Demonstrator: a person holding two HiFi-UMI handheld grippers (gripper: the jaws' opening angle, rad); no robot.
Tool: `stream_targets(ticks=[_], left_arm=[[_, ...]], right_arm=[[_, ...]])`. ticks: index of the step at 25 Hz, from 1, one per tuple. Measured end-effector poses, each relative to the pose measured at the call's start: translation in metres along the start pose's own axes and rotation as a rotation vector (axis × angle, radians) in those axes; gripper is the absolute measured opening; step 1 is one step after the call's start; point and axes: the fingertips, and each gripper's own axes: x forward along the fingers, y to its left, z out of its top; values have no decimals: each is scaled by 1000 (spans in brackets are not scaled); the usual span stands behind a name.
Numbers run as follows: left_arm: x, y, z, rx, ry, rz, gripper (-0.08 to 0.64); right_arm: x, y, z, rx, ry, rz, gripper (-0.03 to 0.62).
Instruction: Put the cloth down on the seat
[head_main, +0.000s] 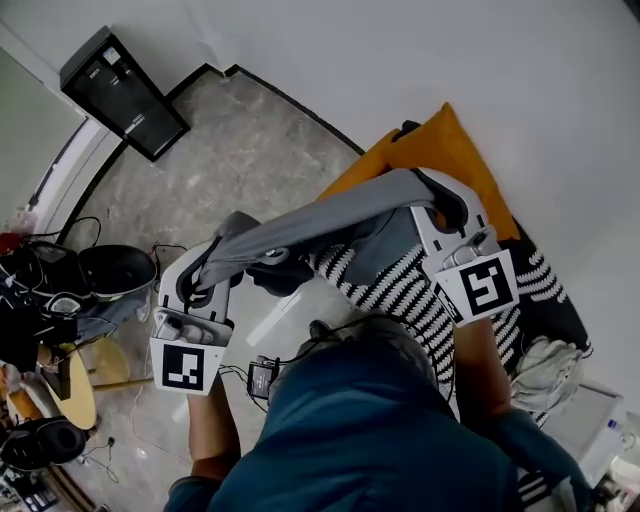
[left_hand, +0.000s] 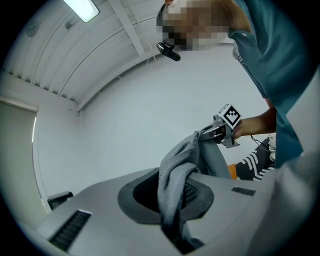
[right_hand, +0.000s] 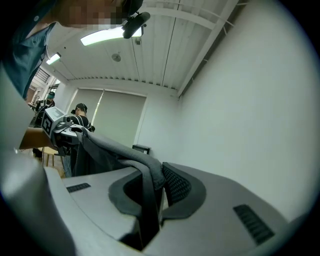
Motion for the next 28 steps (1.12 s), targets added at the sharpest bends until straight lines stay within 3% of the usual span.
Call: stream_targets(ticks=[8, 18, 28], left_arm=[[54, 19, -14, 3, -5, -50, 31], [136, 31, -17, -1, 26, -47, 31], [208, 35, -18, -15, -5, -142, 31]], right_arm=[[15, -22, -27, 9, 58, -28, 46], [44, -77, -57, 41, 51, -18, 46], [45, -114, -83, 81, 110, -120, 46]])
